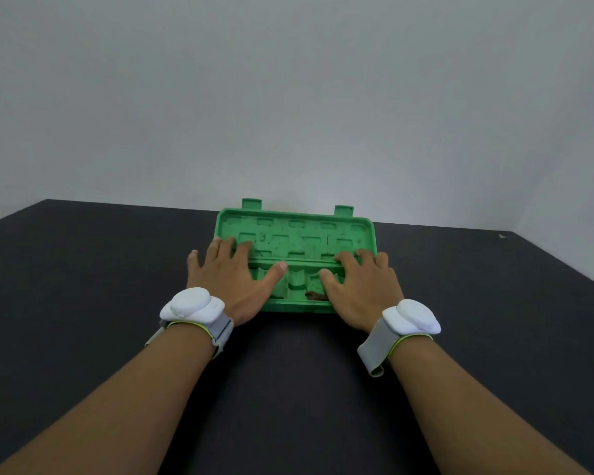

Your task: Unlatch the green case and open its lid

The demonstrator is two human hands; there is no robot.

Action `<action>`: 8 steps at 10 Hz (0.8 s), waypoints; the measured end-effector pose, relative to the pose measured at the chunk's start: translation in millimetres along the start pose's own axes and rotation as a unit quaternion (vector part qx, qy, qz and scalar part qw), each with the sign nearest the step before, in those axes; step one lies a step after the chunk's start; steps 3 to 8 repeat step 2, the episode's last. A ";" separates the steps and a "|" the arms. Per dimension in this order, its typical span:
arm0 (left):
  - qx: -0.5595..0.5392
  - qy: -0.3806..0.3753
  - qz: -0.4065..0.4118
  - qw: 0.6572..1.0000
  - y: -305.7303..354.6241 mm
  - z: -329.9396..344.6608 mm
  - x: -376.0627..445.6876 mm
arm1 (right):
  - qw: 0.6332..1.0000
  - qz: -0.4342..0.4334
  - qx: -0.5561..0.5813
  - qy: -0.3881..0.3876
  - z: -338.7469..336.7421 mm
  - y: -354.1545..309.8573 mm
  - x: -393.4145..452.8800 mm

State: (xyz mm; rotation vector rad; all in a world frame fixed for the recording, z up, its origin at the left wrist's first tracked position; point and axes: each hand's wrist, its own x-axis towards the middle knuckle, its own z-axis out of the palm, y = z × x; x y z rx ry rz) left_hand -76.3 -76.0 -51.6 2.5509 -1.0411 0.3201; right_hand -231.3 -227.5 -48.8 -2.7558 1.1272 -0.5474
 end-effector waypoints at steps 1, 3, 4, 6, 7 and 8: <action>-0.047 0.052 0.016 0.997 1.1 -14.7 -7.2 | 0.997 0.003 0.082 -0.017 -9.3 1.7 -5.0; -0.078 0.090 0.028 0.993 1.8 -32.5 -10.2 | 0.989 0.009 0.150 -0.011 -26.2 3.9 -8.0; -0.078 0.090 0.028 0.993 1.8 -32.5 -10.2 | 0.989 0.009 0.150 -0.011 -26.2 3.9 -8.0; -0.078 0.090 0.028 0.993 1.8 -32.5 -10.2 | 0.989 0.009 0.150 -0.011 -26.2 3.9 -8.0; -0.078 0.090 0.028 0.993 1.8 -32.5 -10.2 | 0.989 0.009 0.150 -0.011 -26.2 3.9 -8.0; -0.078 0.090 0.028 0.993 1.8 -32.5 -10.2 | 0.989 0.009 0.150 -0.011 -26.2 3.9 -8.0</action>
